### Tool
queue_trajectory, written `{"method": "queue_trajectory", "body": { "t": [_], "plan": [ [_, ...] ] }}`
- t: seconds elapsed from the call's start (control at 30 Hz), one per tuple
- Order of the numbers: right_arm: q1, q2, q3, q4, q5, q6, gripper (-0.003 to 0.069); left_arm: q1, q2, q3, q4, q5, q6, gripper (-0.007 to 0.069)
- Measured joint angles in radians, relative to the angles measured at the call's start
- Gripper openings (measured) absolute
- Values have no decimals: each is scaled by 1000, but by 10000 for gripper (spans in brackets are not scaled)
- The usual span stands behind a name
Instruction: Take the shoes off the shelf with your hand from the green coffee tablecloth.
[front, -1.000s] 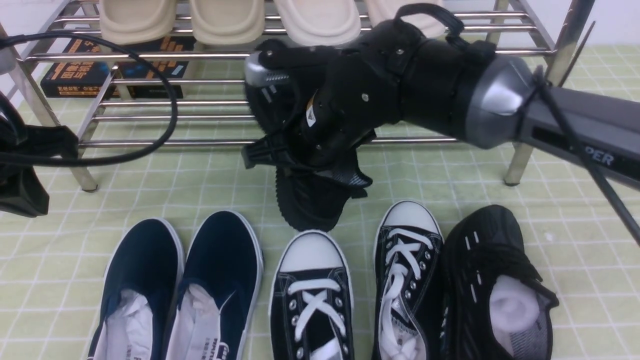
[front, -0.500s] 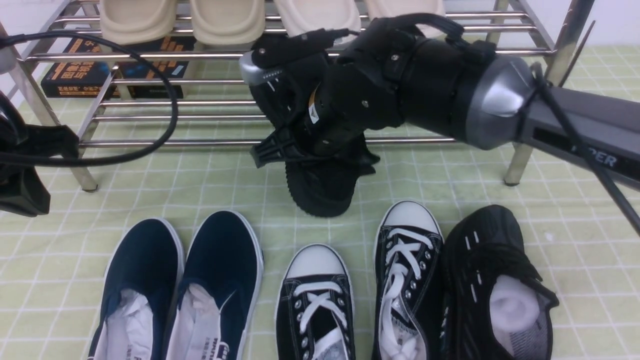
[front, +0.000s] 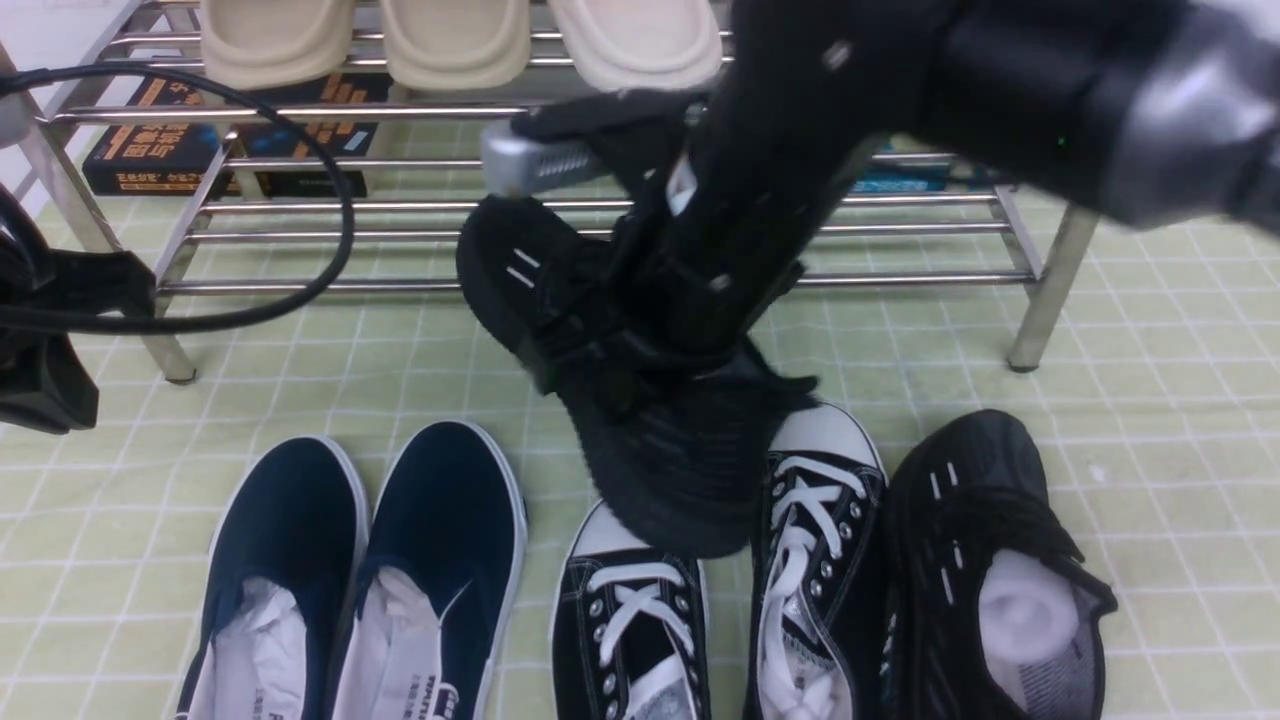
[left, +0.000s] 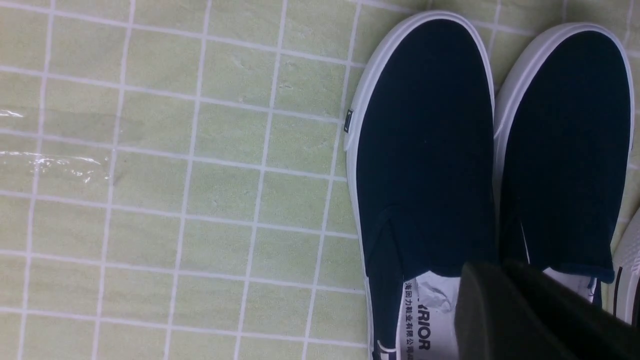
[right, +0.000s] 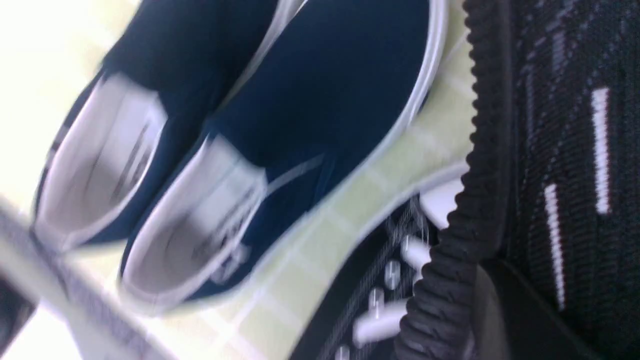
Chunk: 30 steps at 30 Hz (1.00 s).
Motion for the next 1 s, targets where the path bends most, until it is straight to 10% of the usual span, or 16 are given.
{"method": "queue_trajectory", "body": {
  "t": [0.5,1.0],
  "plan": [
    [0,-476,367,-192,87,115,16,1,0,0,2,0,0,57],
    [0,-784,987,-574,42,813,24,1,0,0,2,0,0,71]
  ]
}}
